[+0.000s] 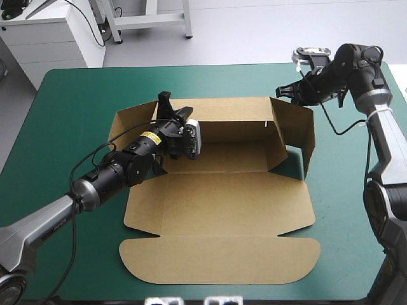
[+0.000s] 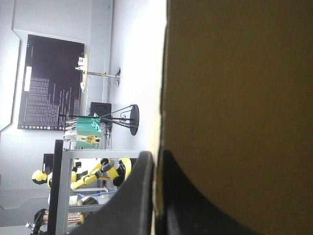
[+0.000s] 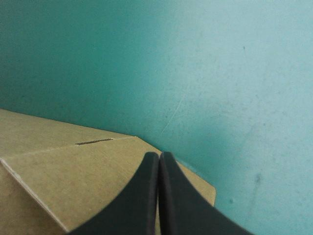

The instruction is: Fold the box

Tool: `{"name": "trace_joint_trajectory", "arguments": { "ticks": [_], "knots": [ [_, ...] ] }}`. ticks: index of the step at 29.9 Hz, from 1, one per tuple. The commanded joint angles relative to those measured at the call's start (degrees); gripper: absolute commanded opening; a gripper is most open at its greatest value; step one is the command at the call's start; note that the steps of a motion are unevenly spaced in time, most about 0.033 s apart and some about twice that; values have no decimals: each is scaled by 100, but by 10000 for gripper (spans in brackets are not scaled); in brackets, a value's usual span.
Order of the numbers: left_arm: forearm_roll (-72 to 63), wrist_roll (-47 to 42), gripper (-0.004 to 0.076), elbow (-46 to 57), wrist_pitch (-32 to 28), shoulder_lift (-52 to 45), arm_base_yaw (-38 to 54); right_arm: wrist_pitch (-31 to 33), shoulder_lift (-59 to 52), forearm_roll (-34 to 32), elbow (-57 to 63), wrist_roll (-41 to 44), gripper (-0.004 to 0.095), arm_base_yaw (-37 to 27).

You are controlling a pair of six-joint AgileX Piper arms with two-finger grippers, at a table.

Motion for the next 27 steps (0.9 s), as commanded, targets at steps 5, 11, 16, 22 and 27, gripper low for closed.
{"name": "trace_joint_trajectory", "arguments": {
  "ticks": [5,11,16,22,27],
  "knots": [
    [-96,-64,-8,-169,-454,-228,-2,145,-775,164,384,-381,-18,-1],
    [-166,-64,-8,-169,-660,-228,-2,145,-825,231,446,-423,-18,-1],
    [-460,-7,-8,-169,-648,-228,-2,144,-825,411,456,-490,-18,-1],
    [-893,538,-1,-169,-648,-219,7,32,-863,1053,774,-958,-17,-1],
    [-903,538,-1,-169,-648,-219,7,-675,-1187,1338,1550,-1452,-14,12]
  ]
}}
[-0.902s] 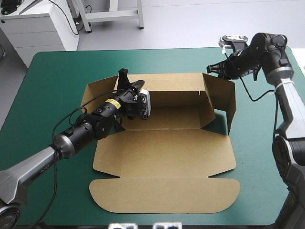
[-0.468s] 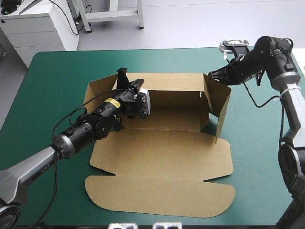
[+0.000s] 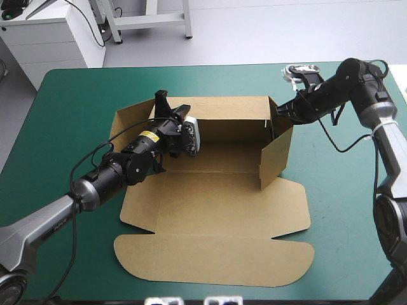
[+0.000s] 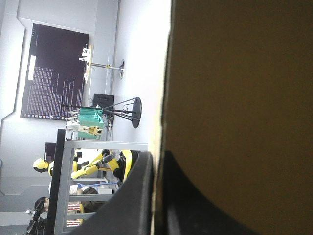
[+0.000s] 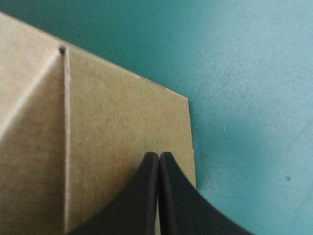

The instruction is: Fold the box

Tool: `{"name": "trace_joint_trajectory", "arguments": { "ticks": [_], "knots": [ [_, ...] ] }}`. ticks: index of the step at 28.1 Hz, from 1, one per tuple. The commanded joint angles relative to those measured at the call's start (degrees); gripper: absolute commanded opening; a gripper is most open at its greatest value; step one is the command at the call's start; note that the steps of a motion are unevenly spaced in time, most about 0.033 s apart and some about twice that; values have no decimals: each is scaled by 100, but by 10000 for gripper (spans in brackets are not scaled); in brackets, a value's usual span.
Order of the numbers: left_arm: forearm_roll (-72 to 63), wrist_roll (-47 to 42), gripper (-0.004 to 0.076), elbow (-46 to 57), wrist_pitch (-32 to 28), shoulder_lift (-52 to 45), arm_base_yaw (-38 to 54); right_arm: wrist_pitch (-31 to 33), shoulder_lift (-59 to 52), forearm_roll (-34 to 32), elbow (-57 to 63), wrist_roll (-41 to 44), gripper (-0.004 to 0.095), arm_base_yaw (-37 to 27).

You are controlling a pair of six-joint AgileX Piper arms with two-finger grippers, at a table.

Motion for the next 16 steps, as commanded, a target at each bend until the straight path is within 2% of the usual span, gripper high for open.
{"name": "trace_joint_trajectory", "arguments": {
  "ticks": [1,3,7,10,13,14,16],
  "knots": [
    [-115,-54,-1,-169,-495,-219,7,-855,-664,417,385,-349,-14,12],
    [-115,-54,-1,-169,-495,-219,7,-1307,-960,659,762,-601,-14,12],
    [-115,-54,-1,-169,-495,-219,7,-1644,-1340,1093,1448,-1168,-14,12],
    [-115,-54,-1,-169,-495,-219,7,-2264,-1601,1520,2156,-1581,-14,12],
    [-115,-54,-1,-169,-444,-219,7,-3176,-2010,2353,3021,-2394,-14,12],
    [-115,-54,-1,-169,-380,-219,7,-3668,-2319,2867,3626,-3012,-14,12],
    [-115,-54,-1,-169,-310,-219,7,-3953,-2580,3334,4181,-3762,-14,12]
  ]
}}
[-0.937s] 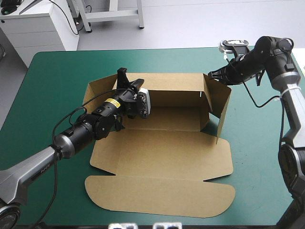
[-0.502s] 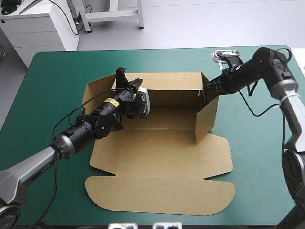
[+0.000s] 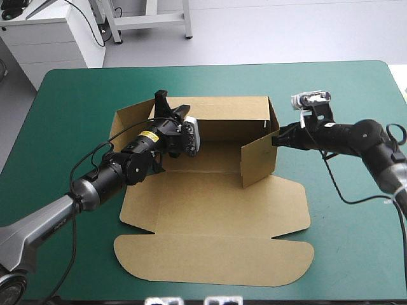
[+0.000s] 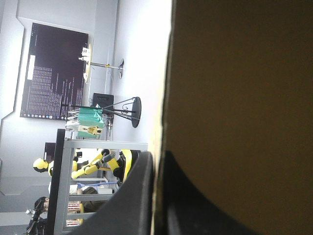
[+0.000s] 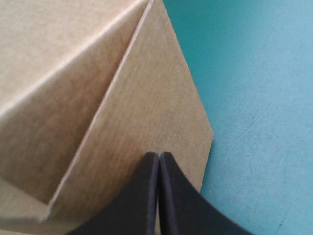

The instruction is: Fold the box

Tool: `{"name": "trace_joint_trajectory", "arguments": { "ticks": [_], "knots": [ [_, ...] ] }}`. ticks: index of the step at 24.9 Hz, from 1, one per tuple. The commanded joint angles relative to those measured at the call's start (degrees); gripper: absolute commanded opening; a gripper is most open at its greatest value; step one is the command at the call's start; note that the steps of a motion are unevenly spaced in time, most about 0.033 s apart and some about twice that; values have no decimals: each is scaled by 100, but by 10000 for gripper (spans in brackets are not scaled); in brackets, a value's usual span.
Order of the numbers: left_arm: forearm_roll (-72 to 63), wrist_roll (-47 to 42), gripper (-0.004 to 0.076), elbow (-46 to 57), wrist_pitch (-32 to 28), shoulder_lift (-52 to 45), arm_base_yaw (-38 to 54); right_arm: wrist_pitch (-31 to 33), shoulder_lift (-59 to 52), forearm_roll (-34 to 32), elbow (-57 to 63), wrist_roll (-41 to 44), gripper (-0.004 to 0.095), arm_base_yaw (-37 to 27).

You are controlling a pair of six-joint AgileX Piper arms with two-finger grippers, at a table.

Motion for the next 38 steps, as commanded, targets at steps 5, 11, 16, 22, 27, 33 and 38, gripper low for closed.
{"name": "trace_joint_trajectory", "arguments": {
  "ticks": [5,11,16,22,27,33,38],
  "knots": [
    [-72,-74,-1,-169,-283,-219,1,-1136,-943,3209,1646,-3486,-14,12],
    [-72,168,-1,-169,-40,-219,1,-495,-953,3597,1987,-4612,122,12],
    [-98,168,-1,-169,-52,-219,1,-180,-953,3597,1957,-4989,587,12],
    [-342,168,-1,-290,-5,-219,1,-174,-620,3687,1521,-5146,609,221],
    [-690,168,17,-592,437,-219,1,-1482,-317,3632,1064,-4818,609,903],
    [-757,424,17,-628,731,-219,-9,-2892,-262,3616,979,-4415,609,1269],
    [-902,424,17,-628,1045,-219,-9,-3054,-262,3616,970,-4367,596,1269]
  ]
}}
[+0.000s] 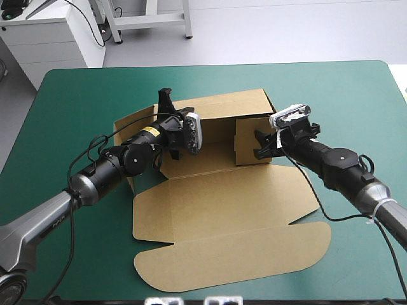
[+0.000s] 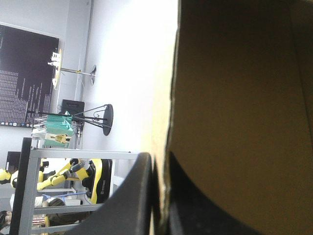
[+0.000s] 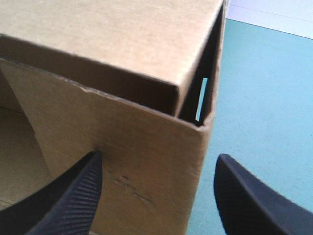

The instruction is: Fold the box

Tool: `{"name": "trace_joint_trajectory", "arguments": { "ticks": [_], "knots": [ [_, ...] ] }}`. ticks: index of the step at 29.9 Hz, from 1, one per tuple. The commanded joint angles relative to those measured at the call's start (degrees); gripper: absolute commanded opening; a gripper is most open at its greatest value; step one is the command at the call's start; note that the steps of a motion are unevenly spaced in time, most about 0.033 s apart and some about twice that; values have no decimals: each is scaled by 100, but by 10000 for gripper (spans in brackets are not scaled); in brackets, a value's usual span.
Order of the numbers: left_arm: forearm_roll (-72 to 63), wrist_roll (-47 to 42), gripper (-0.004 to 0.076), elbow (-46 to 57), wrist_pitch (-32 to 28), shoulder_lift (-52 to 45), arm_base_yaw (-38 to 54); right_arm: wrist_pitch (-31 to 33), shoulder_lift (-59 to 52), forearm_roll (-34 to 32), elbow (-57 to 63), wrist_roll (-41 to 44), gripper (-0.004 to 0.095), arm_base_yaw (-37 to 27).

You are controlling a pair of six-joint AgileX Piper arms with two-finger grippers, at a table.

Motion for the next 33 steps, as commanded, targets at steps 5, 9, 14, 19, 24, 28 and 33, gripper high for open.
{"name": "trace_joint_trajectory", "arguments": {
  "ticks": [5,9,14,19,24,28,33],
  "knots": [
    [-10,86,17,-218,565,-224,-20,-78,-145,120,-209,0,434,2],
    [-10,89,17,-218,364,-224,-20,81,-145,120,-209,0,329,2],
    [-91,89,17,-218,323,-224,-20,170,-145,120,-209,-19,213,2],
    [-91,89,17,-218,333,-224,-20,205,-145,120,-209,-19,103,2],
    [-91,89,17,-218,323,-224,-20,316,-145,96,-197,-19,12,2],
    [-91,89,17,-218,364,-224,-20,385,-145,96,-197,5,-20,2],
    [-91,89,17,-218,323,-224,-20,429,-145,96,-197,5,-18,2]
  ]
}}
